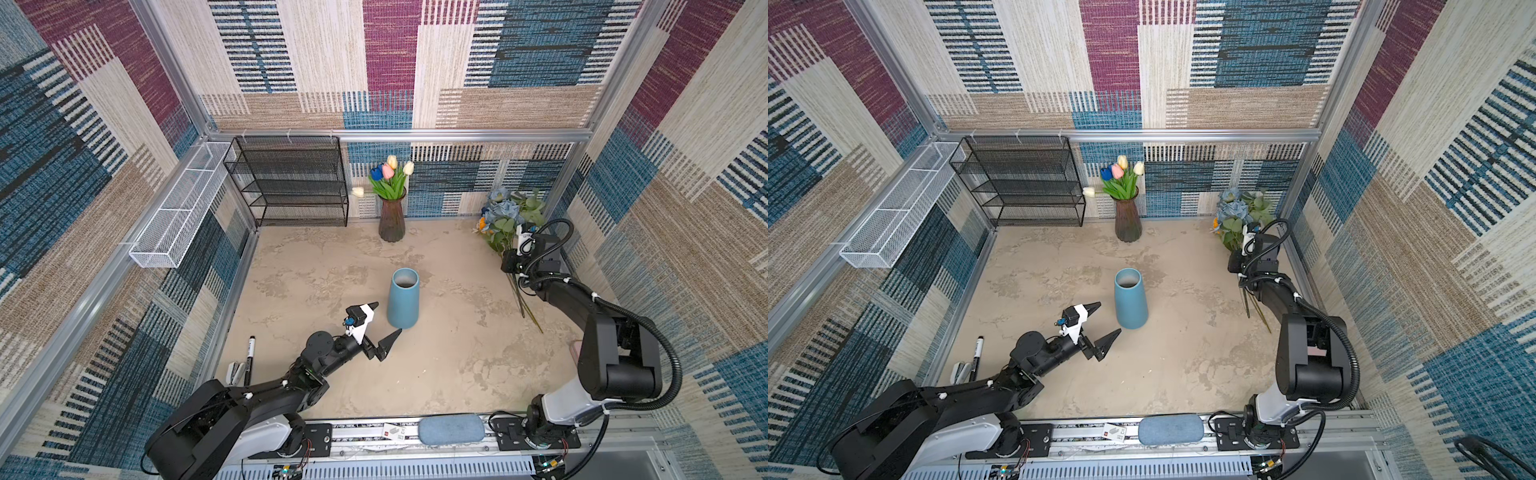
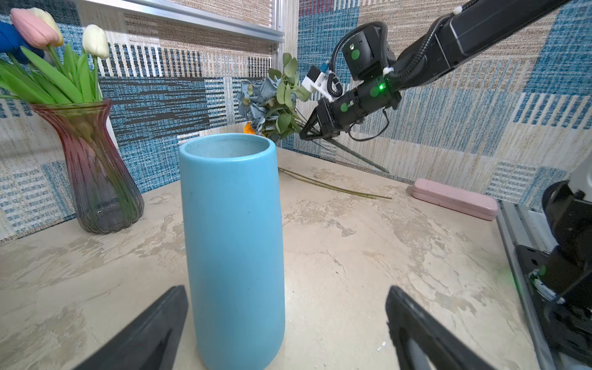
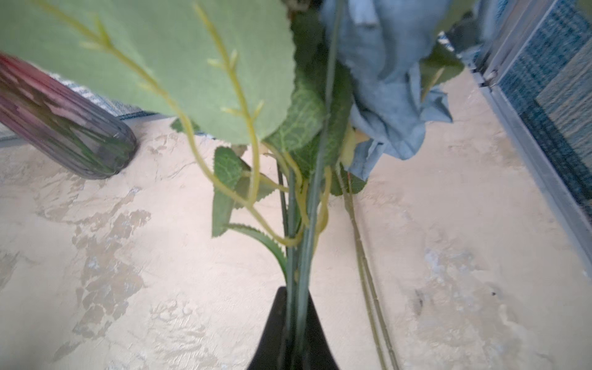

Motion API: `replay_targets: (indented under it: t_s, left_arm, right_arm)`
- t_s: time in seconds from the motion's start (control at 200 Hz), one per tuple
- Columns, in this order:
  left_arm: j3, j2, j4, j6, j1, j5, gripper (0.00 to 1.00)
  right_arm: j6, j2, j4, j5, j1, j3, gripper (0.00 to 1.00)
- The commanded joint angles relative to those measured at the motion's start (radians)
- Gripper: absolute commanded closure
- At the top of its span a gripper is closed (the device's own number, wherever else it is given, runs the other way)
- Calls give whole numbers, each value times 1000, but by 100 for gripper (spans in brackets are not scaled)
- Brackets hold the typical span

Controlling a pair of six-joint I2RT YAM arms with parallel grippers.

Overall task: Arrange the flowers into the vase
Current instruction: 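Grasp the blue rose stems with the right gripper and lift them, then lift the blue roses high and carry them over the light-blue vase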

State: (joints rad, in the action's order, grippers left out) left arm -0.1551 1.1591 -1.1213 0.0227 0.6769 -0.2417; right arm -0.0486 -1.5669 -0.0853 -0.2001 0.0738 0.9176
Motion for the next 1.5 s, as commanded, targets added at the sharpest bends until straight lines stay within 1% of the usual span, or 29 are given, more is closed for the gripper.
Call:
replay_targets:
  t_s: [0.0,0.05,0.095,0.15,0.22,0.261,0.306,0.361,0.401,0.451,0.486,0.521,0.581,0.621,0.721,0.787,0.852,0.992,1.162,1.257,1.398,1.493]
  left_arm:
    - [-6,-1,11,-17,1,13,1]
    - [-3,0,1,-13,1,10,1]
    - [-4,3,0,-10,1,7,1]
    - [-7,10,-2,-10,1,1,1]
    - [-6,17,-8,-10,1,1,1]
    - [-6,20,-9,-12,1,4,1]
    - [-8,24,-12,-12,1,4,1]
    - [-9,28,-14,-12,1,3,1]
    - [-9,31,-16,-10,1,2,1]
    - [-9,34,-21,-9,1,1,1]
    - [-9,36,-23,-9,1,1,1]
    - [-9,35,-23,-9,1,1,1]
    - [-8,35,-22,-10,1,2,1]
    - [-8,34,-21,-10,1,4,1]
    - [-8,31,-18,-13,1,5,1]
    - [-9,31,-13,-15,1,7,1]
    - [-10,32,-12,-15,1,7,1]
    - [-14,39,-12,-12,1,1,1]
    - [-18,52,-14,-9,1,-1,1]
    - [-19,59,-24,-6,2,-7,1]
    - [-21,68,-29,-4,0,-8,1]
    - [-21,70,-32,-3,1,-10,1]
  right_arm:
    - [34,-4,-224,-38,-9,-65,89]
    - [42,-12,-258,-58,-10,-91,87]
    - [46,-21,-273,-68,-14,-103,82]
    - [52,-30,-276,-69,-19,-109,73]
    - [53,-36,-269,-50,-26,-105,58]
    - [53,-35,-266,-50,-26,-100,53]
    - [52,-28,-265,-53,-28,-97,54]
    - [49,-13,-266,-54,-26,-95,66]
    - [48,-4,-268,-55,-28,-91,71]
    - [43,3,-260,-50,-27,-79,75]
    - [39,3,-246,-48,-28,-69,75]
    - [29,3,-232,-43,-28,-57,74]
    - [8,4,-207,-48,-28,-39,66]
    - [-14,8,-191,-48,-29,-36,62]
    - [-74,14,-143,-78,-38,-36,61]
    - [-98,14,-91,-72,-54,-30,59]
    - [-104,9,-37,-82,-71,-25,57]
    - [-109,-3,111,-57,-102,-3,52]
    - [-117,-13,197,-71,-115,-37,52]
    - [-113,-24,229,-43,-132,-55,53]
    - [-115,-34,225,-30,-140,-87,53]
    - [-115,-50,228,-18,-147,-90,55]
